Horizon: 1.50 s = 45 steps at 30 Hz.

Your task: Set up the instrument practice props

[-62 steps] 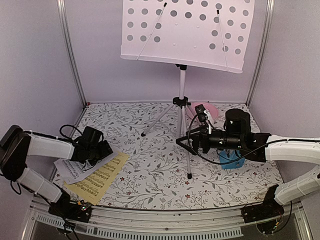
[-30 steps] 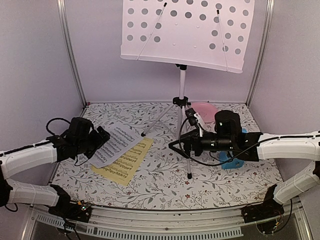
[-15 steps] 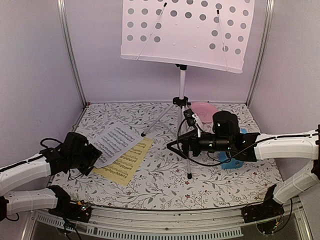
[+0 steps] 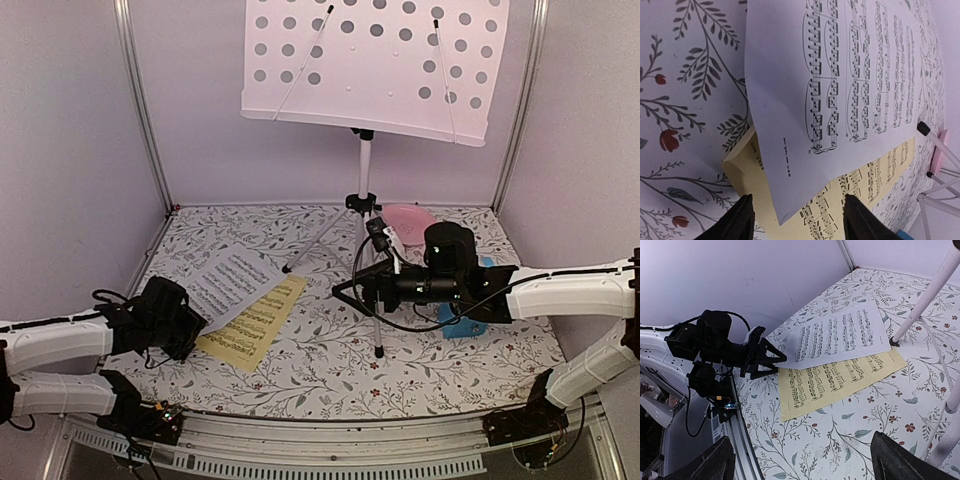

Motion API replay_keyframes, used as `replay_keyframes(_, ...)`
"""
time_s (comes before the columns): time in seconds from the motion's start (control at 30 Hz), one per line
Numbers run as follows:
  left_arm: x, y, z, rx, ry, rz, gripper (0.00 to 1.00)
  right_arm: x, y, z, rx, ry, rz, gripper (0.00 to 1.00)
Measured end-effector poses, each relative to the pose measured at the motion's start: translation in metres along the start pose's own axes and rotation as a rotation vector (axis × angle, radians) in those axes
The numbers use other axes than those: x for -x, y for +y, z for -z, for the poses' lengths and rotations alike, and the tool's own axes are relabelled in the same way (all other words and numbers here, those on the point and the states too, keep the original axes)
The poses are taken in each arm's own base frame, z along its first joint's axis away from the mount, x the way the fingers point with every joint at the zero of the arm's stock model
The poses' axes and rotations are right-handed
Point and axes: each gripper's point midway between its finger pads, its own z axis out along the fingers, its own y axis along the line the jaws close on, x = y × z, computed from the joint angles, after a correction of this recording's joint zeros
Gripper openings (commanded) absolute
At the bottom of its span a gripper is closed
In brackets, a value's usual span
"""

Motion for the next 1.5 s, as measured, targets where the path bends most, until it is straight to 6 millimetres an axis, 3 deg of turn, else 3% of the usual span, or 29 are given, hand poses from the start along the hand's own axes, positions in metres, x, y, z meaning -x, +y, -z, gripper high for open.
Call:
replay_keyframes(0.1,0.0,0.001,-0.007,0.016,-0.009,0.0,0.55,0.0,0.001,0.0,0.003,-0.001,0.001,0.96)
replay_keyframes(0.27,0.005,-0.002,-0.014,0.009,-0.033,0.02,0.35,0.001,0.001,0.0,0.003,-0.002,0.0,0.96)
replay_keyframes(0.47,0.017,-0.002,-0.021,0.003,-0.082,0.065,0.21,0.001,0.001,0.0,0.003,-0.002,-0.002,0.96)
replay_keyframes(0.6,0.027,0.0,-0.023,0.009,-0.12,0.079,0.0,0.002,0.002,0.001,0.005,-0.007,0.0,0.96)
replay_keyframes(0.73,0.037,-0.006,-0.02,0.006,-0.165,0.045,0.0,0.003,0.002,0.002,0.005,-0.008,0.0,0.96)
replay_keyframes(0.87,0.062,-0.039,0.003,-0.041,-0.274,-0.042,0.0,0.005,0.003,0.003,0.006,-0.013,0.004,0.98)
replay_keyframes(1.03,0.101,-0.1,0.066,-0.177,-0.468,-0.233,0.0,0.013,0.008,0.01,0.012,-0.034,0.022,1.0)
replay_keyframes(1.13,0.111,-0.135,0.101,-0.236,-0.533,-0.412,0.0,0.018,0.01,0.01,0.008,-0.037,0.039,1.0)
replay_keyframes(1.33,0.099,-0.193,0.152,-0.357,-0.508,-0.779,0.0,0.036,0.019,0.015,0.008,-0.047,0.097,0.99)
replay_keyframes(1.5,0.064,-0.212,0.179,-0.471,-0.366,-1.035,0.0,0.047,0.028,0.027,0.012,-0.06,0.149,0.99)
